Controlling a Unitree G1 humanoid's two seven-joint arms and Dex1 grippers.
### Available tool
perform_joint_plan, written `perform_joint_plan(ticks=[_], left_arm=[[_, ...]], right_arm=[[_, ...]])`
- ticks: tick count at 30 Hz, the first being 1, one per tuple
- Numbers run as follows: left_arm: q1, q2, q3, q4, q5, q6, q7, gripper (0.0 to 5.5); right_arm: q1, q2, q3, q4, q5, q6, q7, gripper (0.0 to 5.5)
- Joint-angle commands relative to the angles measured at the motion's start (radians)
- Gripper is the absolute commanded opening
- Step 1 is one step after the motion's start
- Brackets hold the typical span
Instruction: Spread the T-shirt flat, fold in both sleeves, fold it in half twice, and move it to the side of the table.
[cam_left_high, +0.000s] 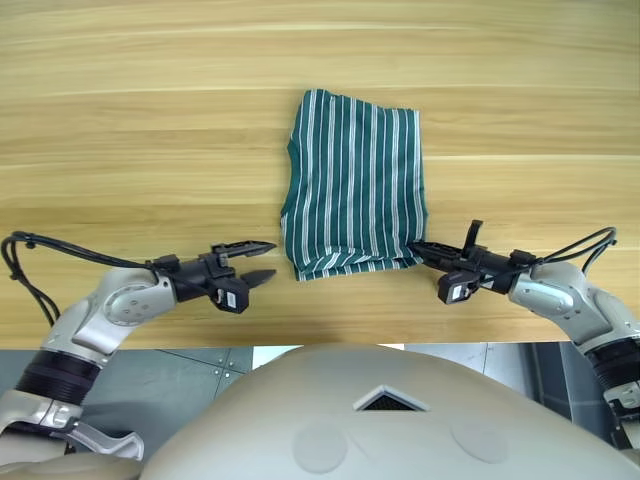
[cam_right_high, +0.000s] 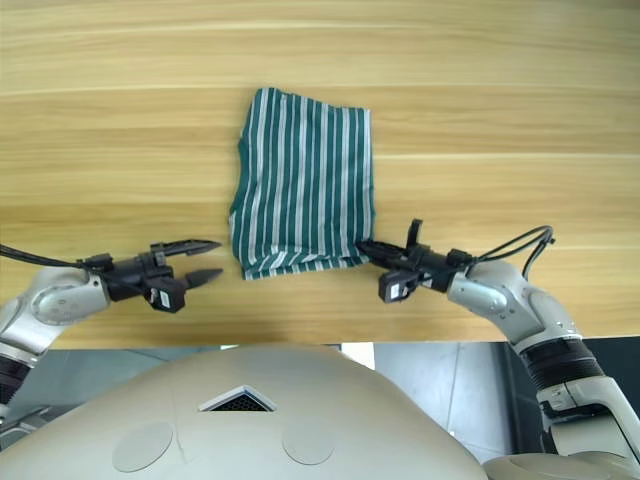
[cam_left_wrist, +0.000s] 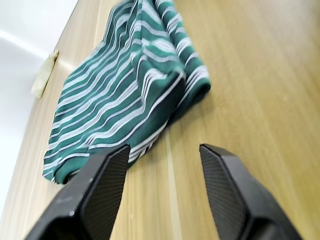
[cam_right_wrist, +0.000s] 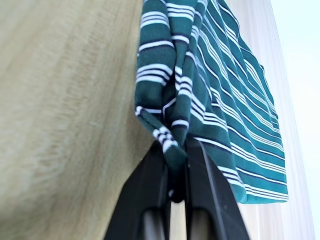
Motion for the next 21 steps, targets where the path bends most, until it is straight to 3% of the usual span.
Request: perform_joint_plan(ticks=[1, 20, 21], left_arm=[[-0.003, -0.004, -0.084, 0.017, 0.069, 0.016, -0.078, 2.6], [-0.184, -0.117, -0.212, 0.253, 0.115, -0.047, -0.039, 2.6], [-0.183, -0.118, -0.216, 0.254, 0.11, -0.054, -0.043, 2.41]], right_arm=[[-0.005, 0.005, 0.006, 0.021, -0.021, 0.014, 0.016, 0.13], [0.001, 0.013, 0.001, 0.028, -0.019, 0.01, 0.005, 0.13], [0.0, 0.014, 0.0, 0.028, -0.019, 0.01, 0.004, 0.13]])
